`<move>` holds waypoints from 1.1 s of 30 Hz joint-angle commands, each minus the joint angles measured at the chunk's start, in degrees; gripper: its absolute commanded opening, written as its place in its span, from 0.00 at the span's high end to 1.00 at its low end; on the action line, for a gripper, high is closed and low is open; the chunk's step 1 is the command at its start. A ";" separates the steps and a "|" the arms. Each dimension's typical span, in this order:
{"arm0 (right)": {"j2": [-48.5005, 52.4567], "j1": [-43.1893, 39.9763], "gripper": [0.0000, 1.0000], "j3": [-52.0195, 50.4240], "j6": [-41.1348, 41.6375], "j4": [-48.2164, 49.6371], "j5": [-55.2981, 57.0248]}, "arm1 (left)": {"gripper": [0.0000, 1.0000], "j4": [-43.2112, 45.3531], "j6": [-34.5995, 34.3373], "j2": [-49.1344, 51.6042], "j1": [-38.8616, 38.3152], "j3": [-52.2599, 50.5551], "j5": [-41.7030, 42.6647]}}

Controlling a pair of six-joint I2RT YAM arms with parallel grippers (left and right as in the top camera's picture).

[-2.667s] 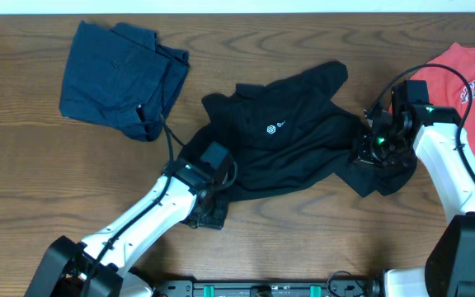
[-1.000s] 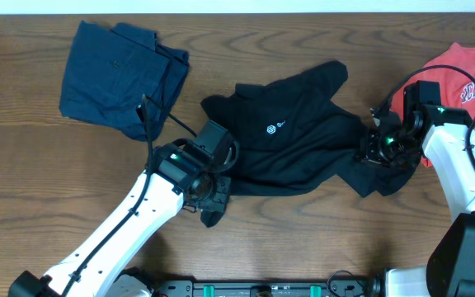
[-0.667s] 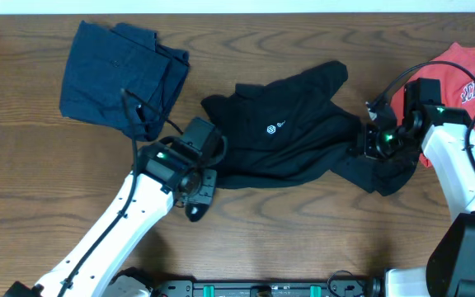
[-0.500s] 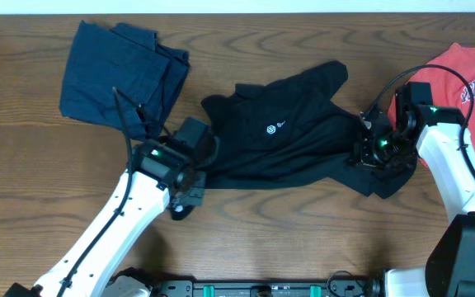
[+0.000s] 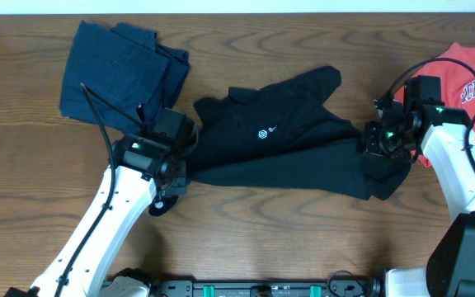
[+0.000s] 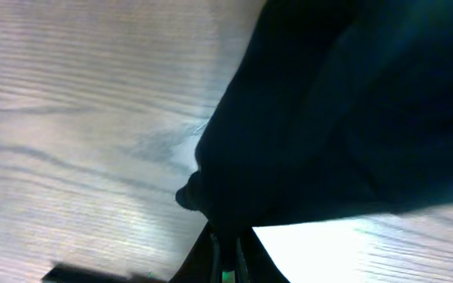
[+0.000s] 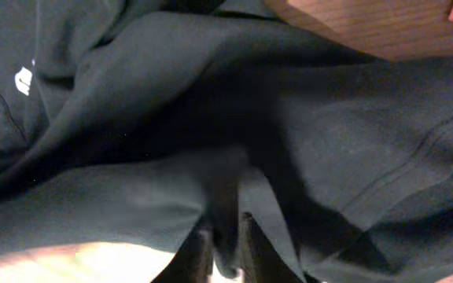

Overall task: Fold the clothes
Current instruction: 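Lift the polo with both grippers and stretch it out flat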

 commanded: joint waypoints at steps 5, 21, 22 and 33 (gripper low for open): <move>-0.04 1.92 0.46 0.74 -0.94 1.51 -0.63 | 0.94 1.49 0.33 -0.83 0.35 1.40 1.07; 2.32 4.55 0.60 -12.50 0.85 14.47 -0.42 | 0.94 1.40 0.48 -0.76 0.35 1.40 1.14; 2.67 4.55 0.60 -13.11 0.85 15.23 -0.70 | 0.94 1.40 0.48 -0.76 0.35 1.40 1.14; 6.97 8.04 0.78 -14.27 1.66 16.39 -6.16 | 0.94 1.42 0.48 -0.76 0.35 1.40 1.11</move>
